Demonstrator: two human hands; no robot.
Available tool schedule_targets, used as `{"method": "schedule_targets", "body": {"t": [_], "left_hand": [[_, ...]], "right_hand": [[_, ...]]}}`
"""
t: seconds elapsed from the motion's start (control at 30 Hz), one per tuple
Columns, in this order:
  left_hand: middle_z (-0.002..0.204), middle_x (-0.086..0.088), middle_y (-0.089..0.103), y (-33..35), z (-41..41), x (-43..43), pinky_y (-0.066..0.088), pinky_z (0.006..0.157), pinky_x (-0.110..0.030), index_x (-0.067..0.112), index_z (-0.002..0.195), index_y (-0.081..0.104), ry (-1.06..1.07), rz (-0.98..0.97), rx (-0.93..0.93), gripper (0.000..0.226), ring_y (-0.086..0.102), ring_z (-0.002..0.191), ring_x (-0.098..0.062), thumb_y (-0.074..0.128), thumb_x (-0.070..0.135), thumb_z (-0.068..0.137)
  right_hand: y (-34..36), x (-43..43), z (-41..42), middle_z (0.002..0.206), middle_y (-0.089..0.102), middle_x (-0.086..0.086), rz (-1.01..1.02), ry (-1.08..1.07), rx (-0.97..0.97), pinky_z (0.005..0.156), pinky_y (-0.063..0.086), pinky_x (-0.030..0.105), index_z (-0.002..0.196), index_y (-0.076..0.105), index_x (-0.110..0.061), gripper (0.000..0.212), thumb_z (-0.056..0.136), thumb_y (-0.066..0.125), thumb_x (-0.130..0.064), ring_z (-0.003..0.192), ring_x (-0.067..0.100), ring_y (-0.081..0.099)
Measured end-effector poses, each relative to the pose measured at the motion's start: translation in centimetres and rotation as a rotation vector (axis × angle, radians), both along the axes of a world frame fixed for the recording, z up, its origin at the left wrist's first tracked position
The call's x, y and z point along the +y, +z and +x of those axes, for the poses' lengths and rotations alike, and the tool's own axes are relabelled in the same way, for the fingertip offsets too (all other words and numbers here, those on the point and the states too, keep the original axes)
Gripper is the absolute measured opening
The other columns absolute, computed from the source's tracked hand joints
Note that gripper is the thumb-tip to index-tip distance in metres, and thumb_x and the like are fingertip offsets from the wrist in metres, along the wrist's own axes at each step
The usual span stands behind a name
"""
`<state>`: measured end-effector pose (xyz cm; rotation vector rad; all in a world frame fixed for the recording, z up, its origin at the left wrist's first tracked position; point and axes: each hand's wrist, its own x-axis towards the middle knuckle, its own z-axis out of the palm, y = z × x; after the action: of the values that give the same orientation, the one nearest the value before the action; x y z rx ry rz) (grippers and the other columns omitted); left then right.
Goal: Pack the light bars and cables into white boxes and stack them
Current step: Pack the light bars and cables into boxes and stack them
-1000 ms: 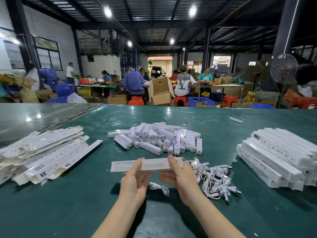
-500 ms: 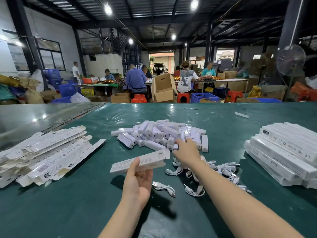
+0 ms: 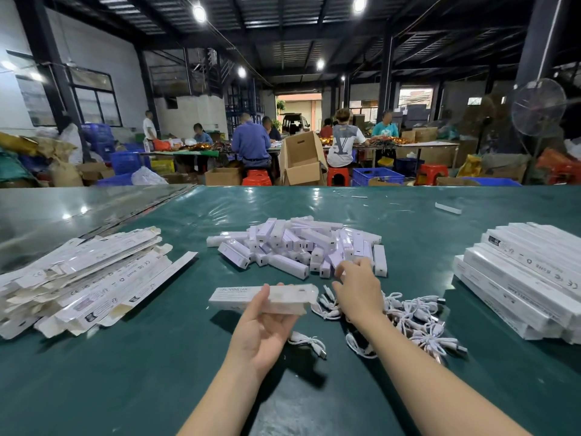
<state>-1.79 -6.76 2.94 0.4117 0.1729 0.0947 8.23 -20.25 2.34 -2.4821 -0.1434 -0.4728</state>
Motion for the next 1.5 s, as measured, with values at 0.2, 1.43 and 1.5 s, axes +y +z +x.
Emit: {"method": "schedule_targets", "body": {"t": [0.2,1.43,1.5], "left_hand": [[0.065,-0.009,0.071,-0.1,0.4,0.4,0.055,0.044,-0.029,0.005,0.088,0.055,0.146,0.066,0.054,0.007,0.069,0.055,-0.019,0.050,0.007,0.092],[0.067,-0.010,0.071,-0.3,0.0,0.4,0.057,0.052,-0.024,0.000,0.089,0.060,0.001,0.299,0.103,0.023,0.069,0.057,-0.014,0.049,0.019,0.095],[0.068,-0.012,0.071,-0.2,0.0,-0.1,0.058,0.060,-0.030,-0.001,0.089,0.061,-0.014,0.301,0.091,0.024,0.070,0.059,-0.016,0.047,0.019,0.095]], "right_hand": [[1.4,-2.4,-2.1,0.070,0.053,-0.003,0.761,0.083,-0.168,0.054,0.037,0.021,0.073,0.059,-0.020,0.020,0.083,0.061,-0.002,0.056,0.007,0.051],[2.2,-2.3,-5.9,0.084,0.071,-0.003,0.953,0.747,0.199,0.060,0.050,0.020,0.072,0.059,-0.018,0.039,0.065,0.068,0.020,0.069,0.010,0.063],[2.0,-1.7,-6.1,0.081,0.069,-0.001,0.960,0.759,0.253,0.062,0.049,0.018,0.074,0.066,-0.021,0.036,0.067,0.069,0.015,0.068,0.009,0.061]]}}
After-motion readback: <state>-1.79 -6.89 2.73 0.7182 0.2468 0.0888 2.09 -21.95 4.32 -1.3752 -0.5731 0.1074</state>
